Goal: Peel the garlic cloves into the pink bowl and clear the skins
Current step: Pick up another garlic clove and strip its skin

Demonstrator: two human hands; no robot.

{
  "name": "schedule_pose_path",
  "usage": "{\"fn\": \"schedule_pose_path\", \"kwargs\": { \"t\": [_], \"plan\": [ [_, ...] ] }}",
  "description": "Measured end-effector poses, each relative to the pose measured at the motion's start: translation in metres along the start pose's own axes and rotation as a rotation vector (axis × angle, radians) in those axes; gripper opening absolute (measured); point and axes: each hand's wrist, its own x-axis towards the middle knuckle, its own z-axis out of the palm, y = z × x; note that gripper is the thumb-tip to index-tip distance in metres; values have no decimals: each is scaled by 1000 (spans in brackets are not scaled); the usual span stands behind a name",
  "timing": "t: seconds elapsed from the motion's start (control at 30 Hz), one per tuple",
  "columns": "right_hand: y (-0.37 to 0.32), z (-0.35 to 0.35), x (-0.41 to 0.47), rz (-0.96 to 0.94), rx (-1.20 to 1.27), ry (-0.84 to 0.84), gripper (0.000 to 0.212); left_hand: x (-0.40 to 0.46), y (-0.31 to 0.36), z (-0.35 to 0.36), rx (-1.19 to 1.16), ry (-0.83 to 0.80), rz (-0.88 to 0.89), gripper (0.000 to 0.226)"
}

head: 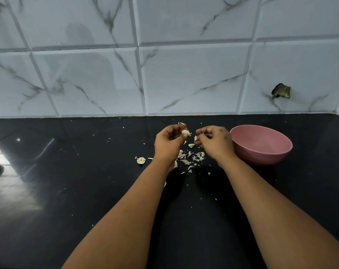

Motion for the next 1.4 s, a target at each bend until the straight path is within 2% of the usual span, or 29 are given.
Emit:
{"fn": "schedule_pose_path", "kwargs": {
  "t": [0.13, 0.23, 0.37, 0.5, 0.63, 0.83, 0.93, 1.17, 1.4],
  "plan": [
    [-2, -5, -3, -75, -60, -8, 14, 0, 1, 1, -7, -6, -2, 28],
    [-7, -6, -2, -112, 8, 25, 16, 0, 2, 2, 9, -18, -5, 28],
    [-9, -2, -1, -19, 128, -21, 18, -1, 3, 2, 15, -33, -1, 30],
    [-6, -7, -2, -92, -43, -17, 17, 0, 2, 2, 10, -44, -10, 32],
    [-8, -8, -2, -79, 66, 31, 16, -1, 1, 3, 29, -36, -6, 34],
    [-12, -5, -6, -25, 299, -131, 20, -1, 1, 1, 9, -45, -4, 34],
    [-12, -7, -6, -28, 315, -125, 25, -1, 1, 1, 6, -38, 5, 33],
    [-12, -8, -8, -142, 67, -77, 30, 0, 0, 1, 71, -66, 45, 29],
    [-11, -9, -7, -157, 70, -91, 32, 0, 2, -1, 56, -79, 34, 31]
  ]
}}
